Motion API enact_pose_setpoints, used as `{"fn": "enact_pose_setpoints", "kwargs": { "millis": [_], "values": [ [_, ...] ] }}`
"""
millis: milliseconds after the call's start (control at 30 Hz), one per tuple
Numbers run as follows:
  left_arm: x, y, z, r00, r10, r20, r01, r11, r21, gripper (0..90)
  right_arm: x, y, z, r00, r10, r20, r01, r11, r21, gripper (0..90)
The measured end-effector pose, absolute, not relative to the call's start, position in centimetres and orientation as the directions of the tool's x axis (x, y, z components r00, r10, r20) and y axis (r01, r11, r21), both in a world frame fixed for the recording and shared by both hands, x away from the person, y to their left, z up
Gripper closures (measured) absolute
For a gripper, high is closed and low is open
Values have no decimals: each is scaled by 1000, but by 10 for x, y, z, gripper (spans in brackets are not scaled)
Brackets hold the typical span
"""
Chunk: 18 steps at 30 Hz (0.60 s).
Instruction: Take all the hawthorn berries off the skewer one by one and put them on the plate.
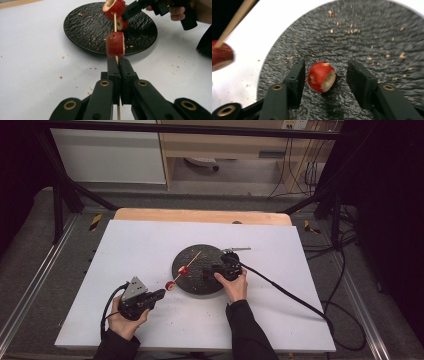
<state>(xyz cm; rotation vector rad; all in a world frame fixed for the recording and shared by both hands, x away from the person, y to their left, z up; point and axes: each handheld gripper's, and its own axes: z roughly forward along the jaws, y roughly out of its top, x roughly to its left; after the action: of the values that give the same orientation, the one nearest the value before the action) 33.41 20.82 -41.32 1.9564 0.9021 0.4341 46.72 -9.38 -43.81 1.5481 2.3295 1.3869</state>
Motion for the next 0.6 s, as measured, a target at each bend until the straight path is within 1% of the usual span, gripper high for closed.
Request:
{"fn": "enact_pose_setpoints", "kwargs": {
  "millis": [100,300,433,600],
  "values": [
    [334,207,-413,673,738,-52,418,-321,850,879,463,-97,-429,-529,743,409,706,118,699,423],
    [333,203,-414,677,734,-52,418,-326,848,879,448,-103,-412,-577,721,384,654,126,746,211],
    [333,200,-414,682,730,-52,417,-329,847,878,437,-108,-405,-600,708,372,634,137,761,127],
    [332,194,-415,689,723,-49,414,-337,846,879,425,-110,-398,-621,687,378,623,139,770,101]
  ]
}}
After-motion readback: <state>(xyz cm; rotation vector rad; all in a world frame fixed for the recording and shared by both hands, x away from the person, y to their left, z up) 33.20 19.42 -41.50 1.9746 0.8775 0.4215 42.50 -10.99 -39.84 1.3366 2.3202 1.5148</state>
